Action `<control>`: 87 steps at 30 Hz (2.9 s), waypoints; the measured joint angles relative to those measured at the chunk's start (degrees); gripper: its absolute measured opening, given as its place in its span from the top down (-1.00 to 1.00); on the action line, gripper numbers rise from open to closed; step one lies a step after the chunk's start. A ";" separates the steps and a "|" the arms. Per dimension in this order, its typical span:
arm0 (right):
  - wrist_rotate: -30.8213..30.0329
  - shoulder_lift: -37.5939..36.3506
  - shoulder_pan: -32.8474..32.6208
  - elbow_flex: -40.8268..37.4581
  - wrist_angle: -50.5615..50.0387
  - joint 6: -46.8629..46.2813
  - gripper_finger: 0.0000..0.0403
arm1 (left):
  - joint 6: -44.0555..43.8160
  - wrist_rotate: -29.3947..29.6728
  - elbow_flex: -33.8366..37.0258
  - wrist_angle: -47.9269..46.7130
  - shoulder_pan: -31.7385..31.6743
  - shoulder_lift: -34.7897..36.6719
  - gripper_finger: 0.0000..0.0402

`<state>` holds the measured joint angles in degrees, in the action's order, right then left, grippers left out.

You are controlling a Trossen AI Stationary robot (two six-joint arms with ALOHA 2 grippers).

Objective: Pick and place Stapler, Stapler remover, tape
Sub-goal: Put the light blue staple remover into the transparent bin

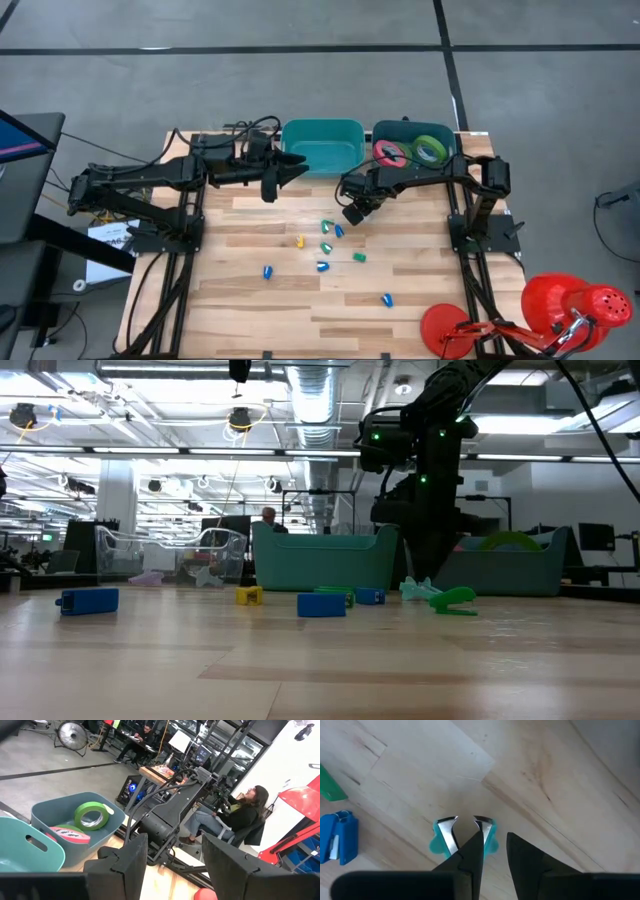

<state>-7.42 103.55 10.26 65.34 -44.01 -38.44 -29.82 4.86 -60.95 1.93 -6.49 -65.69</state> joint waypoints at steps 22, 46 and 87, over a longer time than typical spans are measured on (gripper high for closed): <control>1.42 0.00 -0.11 0.00 0.26 -0.15 0.99 | 0.00 0.02 0.00 0.26 0.01 0.00 0.11; 1.49 -16.98 -0.21 -0.04 2.52 2.57 1.00 | -0.31 0.00 0.00 0.28 0.00 0.00 0.11; 2.95 -31.83 -7.28 0.04 43.92 11.53 1.00 | 11.56 -10.98 0.07 2.54 1.33 -2.55 -0.21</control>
<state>-4.47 71.71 2.98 65.39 -0.09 -26.91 -18.26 -6.12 -60.87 4.48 -5.16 -68.24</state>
